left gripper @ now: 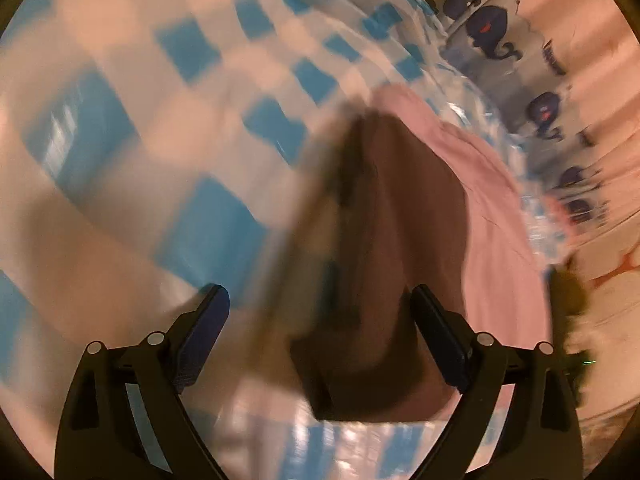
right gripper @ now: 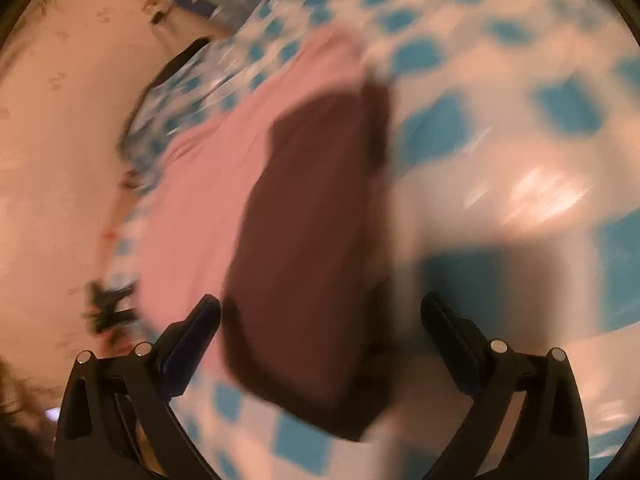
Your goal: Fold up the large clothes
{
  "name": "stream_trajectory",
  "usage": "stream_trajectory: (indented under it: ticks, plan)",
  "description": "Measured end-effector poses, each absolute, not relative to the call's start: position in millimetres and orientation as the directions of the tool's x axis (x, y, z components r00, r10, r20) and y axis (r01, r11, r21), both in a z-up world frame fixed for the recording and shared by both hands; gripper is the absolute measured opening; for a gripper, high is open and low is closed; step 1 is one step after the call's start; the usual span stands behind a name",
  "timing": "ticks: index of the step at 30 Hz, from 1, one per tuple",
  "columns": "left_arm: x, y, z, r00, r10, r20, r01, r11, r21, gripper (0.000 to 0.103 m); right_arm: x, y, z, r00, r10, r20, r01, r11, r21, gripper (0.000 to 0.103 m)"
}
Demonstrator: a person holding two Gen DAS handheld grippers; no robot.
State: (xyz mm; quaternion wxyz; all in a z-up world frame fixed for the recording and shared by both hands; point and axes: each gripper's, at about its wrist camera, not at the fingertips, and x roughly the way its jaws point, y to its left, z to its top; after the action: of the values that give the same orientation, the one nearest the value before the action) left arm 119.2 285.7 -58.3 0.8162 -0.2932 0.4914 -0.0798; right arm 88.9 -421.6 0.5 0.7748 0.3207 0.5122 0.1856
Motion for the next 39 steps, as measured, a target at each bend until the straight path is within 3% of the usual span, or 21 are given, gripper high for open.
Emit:
stream_trajectory:
  ticks: [4, 6, 7, 8, 11, 12, 13, 14, 16, 19, 21, 24, 27, 30, 34, 39]
  plan:
    - [118.1, 256.1, -74.4, 0.409, -0.54, -0.736, -0.101, 0.774, -0.625, 0.086, 96.1, -390.3, -13.5, 0.366, 0.634, -0.682, 0.011, 0.73, 0.684, 0.098]
    - [113.4, 238.2, -67.4, 0.382, -0.522, -0.762, -0.073, 0.805, -0.588, 0.073, 93.0, -394.6, -8.7, 0.391, 0.677, -0.623, 0.0, 0.677, 0.736, 0.095]
    - [107.2, 230.6, -59.1, 0.38, -0.508, -0.773, -0.045, 0.825, -0.564, 0.07, 86.1, -398.2, -1.8, 0.405, 0.703, -0.584, -0.021, 0.646, 0.763, 0.088]
    - [100.9, 227.0, -51.9, 0.379, -0.505, -0.776, -0.027, 0.832, -0.555, 0.065, 78.4, -400.8, 5.5, 0.412, 0.709, -0.573, -0.034, 0.64, 0.768, 0.072]
    - [79.7, 221.0, -33.8, 0.362, -0.538, -0.761, 0.023, 0.822, -0.569, 0.053, 53.7, -403.8, 17.2, 0.395, 0.736, -0.55, -0.054, 0.616, 0.786, 0.064]
    - [67.2, 215.8, -28.0, 0.34, -0.578, -0.742, 0.063, 0.801, -0.596, 0.03, 40.5, -401.3, 20.2, 0.378, 0.751, -0.542, -0.068, 0.607, 0.792, 0.064]
    - [57.9, 211.7, -25.3, 0.292, -0.657, -0.695, 0.088, 0.742, -0.664, 0.024, 32.8, -396.1, 22.3, 0.357, 0.763, -0.539, -0.085, 0.602, 0.794, 0.064]
    - [45.7, 204.1, -20.3, 0.27, -0.681, -0.68, 0.117, 0.725, -0.679, 0.024, 21.2, -388.2, 24.7, 0.331, 0.779, -0.532, -0.111, 0.592, 0.798, 0.064]
    - [12.3, 176.9, -4.1, 0.259, -0.628, -0.734, 0.229, 0.778, -0.585, 0.024, 3.3, -377.8, 29.7, 0.303, 0.799, -0.52, -0.145, 0.578, 0.803, 0.063]
    - [-12.1, 170.6, 5.3, 0.284, -0.555, -0.782, 0.251, 0.83, -0.498, 0.025, -19.5, -373.0, 30.5, 0.313, 0.799, -0.513, -0.144, 0.574, 0.806, 0.064]
    - [-6.6, 195.4, 11.8, 0.347, -0.541, -0.766, 0.183, 0.84, -0.51, 0.037, -19.7, -374.5, 27.5, 0.322, 0.788, -0.524, -0.125, 0.584, 0.802, 0.064]
    - [16.5, 248.4, 23.9, 0.494, -0.467, -0.733, 0.049, 0.857, -0.513, 0.056, -16.5, -370.4, 23.1, 0.327, 0.785, -0.526, -0.119, 0.587, 0.801, 0.074]
    - [59.5, 295.2, 13.4, 0.567, -0.364, -0.739, -0.082, 0.868, -0.49, 0.061, -4.0, -359.6, 14.0, 0.331, 0.792, -0.513, -0.116, 0.574, 0.811, 0.077]
    - [91.9, 319.3, -10.1, 0.576, -0.34, -0.743, -0.153, 0.849, -0.507, 0.061, 17.2, -349.8, -0.6, 0.371, 0.803, -0.466, -0.099, 0.533, 0.84, 0.084]
    - [129.7, 315.0, -39.8, 0.564, -0.479, -0.673, -0.12, 0.758, -0.641, 0.061, 36.4, -348.9, -9.9, 0.414, 0.814, -0.407, -0.087, 0.48, 0.873, 0.087]
    - [131.1, 261.3, -28.4, 0.485, -0.575, -0.659, 0.0, 0.754, -0.657, 0.062, 50.7, -378.8, -4.6, 0.455, 0.848, -0.271, -0.084, 0.344, 0.935, 0.087]
